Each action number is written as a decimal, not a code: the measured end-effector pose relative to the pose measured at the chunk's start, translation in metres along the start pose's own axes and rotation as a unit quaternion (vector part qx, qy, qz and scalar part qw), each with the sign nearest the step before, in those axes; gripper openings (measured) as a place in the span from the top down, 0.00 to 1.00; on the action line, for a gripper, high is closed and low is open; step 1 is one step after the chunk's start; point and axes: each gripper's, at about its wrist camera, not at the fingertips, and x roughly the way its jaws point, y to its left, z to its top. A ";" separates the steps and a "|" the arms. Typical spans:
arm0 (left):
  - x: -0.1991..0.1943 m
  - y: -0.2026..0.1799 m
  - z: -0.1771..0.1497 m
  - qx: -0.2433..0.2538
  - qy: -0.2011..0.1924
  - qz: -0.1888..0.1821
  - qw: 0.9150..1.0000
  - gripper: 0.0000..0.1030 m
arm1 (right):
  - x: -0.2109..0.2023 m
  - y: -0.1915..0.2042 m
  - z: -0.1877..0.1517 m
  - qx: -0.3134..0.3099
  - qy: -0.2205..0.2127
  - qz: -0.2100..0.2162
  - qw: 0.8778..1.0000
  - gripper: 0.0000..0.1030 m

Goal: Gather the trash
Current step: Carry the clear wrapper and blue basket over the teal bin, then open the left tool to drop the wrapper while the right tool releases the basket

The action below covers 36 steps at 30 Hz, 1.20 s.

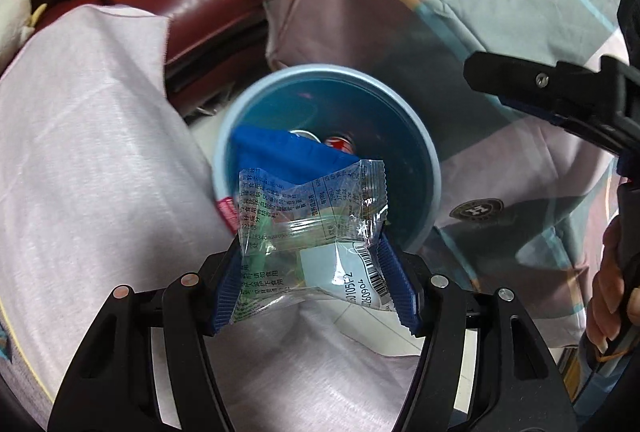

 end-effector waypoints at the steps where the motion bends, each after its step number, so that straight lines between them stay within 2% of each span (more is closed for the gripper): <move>1: 0.004 -0.002 0.001 0.002 0.003 -0.002 1.000 0.37 | 0.001 -0.001 0.000 0.001 0.001 -0.001 1.000 0.35; 6: 0.018 -0.010 0.007 0.004 0.012 -0.009 1.000 0.33 | 0.005 -0.008 0.000 0.008 0.004 -0.007 1.000 0.35; 11: 0.023 -0.019 0.011 0.008 0.009 -0.021 1.000 0.19 | 0.008 -0.013 0.001 0.011 0.007 -0.012 1.000 0.34; 14: 0.028 -0.020 0.012 0.003 0.012 -0.016 1.000 0.16 | 0.011 -0.016 0.002 0.016 0.009 -0.015 1.000 0.33; 26: 0.030 -0.003 0.013 -0.023 0.015 -0.012 1.000 0.15 | 0.012 -0.015 0.002 0.019 0.011 -0.022 1.000 0.29; 36: 0.008 0.009 0.008 -0.045 0.001 -0.017 0.999 0.15 | 0.011 -0.008 0.001 0.017 0.021 -0.028 0.999 0.28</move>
